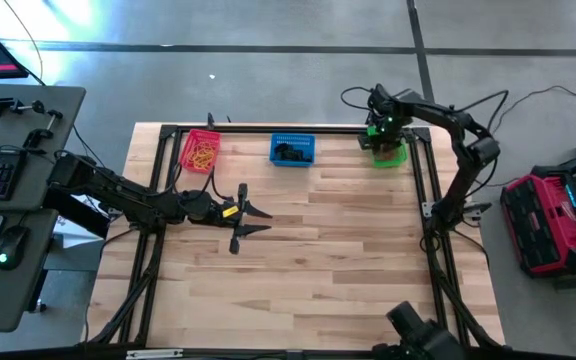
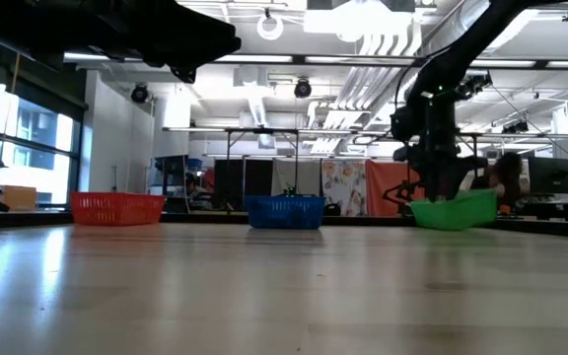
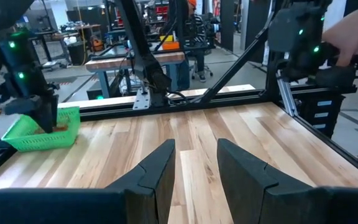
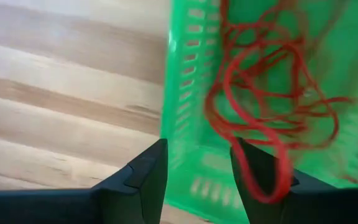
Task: Sort rubber bands into baskets
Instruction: Put the red rubber band into the green bin, then return to Home Position
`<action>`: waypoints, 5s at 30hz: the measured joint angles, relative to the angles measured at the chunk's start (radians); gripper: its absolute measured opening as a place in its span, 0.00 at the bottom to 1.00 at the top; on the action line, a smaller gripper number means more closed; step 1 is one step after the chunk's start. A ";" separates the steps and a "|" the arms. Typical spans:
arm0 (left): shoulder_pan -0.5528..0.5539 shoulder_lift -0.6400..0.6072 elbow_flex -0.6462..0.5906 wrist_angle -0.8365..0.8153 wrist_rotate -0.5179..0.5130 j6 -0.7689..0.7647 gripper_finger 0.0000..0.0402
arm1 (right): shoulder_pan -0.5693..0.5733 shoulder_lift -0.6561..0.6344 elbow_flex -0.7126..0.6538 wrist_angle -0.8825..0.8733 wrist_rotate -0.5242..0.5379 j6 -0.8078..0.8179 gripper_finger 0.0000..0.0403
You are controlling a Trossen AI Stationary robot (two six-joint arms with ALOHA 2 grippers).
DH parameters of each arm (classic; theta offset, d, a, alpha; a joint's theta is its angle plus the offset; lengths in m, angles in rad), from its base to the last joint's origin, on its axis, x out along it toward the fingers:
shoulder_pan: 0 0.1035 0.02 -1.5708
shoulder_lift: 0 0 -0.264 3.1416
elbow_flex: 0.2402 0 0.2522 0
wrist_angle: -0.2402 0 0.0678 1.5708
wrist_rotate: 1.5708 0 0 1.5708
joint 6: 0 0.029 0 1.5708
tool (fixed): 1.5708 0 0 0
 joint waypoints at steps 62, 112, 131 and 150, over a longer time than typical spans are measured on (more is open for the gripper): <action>0.204 -0.169 0.000 -0.119 0.209 0.054 0.00 | 0.320 -0.653 -0.768 1.253 -0.052 -0.461 0.00; 0.446 -0.602 -0.199 -0.294 0.413 0.027 0.00 | 0.802 -0.676 -1.078 1.813 0.011 -0.429 0.00; 0.447 -0.834 -0.198 -0.560 0.359 0.056 0.00 | 0.830 -1.161 -1.234 1.533 0.120 -0.385 0.00; 0.445 -1.258 -0.347 -0.761 0.299 -0.023 0.00 | 0.849 -1.432 -1.234 1.334 0.133 -0.411 0.00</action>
